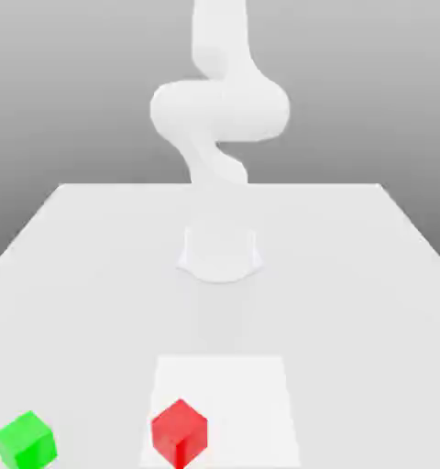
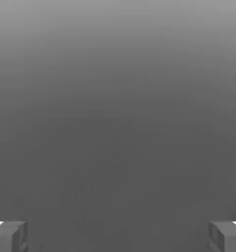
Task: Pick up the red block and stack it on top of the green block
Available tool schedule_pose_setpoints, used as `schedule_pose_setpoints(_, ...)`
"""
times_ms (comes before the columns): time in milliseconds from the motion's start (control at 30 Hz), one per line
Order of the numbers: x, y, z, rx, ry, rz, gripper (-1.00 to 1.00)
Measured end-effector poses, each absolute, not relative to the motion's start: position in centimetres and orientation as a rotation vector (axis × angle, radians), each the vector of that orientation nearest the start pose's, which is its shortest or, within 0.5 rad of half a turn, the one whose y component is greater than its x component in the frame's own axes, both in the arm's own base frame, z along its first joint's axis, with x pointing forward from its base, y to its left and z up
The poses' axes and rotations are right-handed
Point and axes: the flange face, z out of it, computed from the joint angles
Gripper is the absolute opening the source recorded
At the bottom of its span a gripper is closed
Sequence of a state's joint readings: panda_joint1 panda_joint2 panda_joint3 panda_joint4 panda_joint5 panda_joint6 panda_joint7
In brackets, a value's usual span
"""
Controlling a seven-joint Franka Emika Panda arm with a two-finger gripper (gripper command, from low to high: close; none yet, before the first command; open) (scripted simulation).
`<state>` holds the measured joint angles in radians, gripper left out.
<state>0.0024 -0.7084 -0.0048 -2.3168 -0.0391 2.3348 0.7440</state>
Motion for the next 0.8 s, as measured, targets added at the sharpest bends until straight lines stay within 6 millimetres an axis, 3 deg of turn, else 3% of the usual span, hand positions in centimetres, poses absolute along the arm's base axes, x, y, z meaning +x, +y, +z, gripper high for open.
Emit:
schedule_pose_setpoints(200, 44.8, -1.3, 56.9, -2.843, 0.803, -0.824, 0.0)
schedule_pose_setpoints(400, 48.6, -2.9, 45.7, -3.05, 0.572, -0.592, 0.0)
schedule_pose_setpoints(600, 49.5, -4.4, 34.1, -3.158, 0.302, -0.318, 0.0)
schedule_pose_setpoints(800, 47.8, -5.0, 22.9, -3.154, 0.012, -0.046, 0.0)
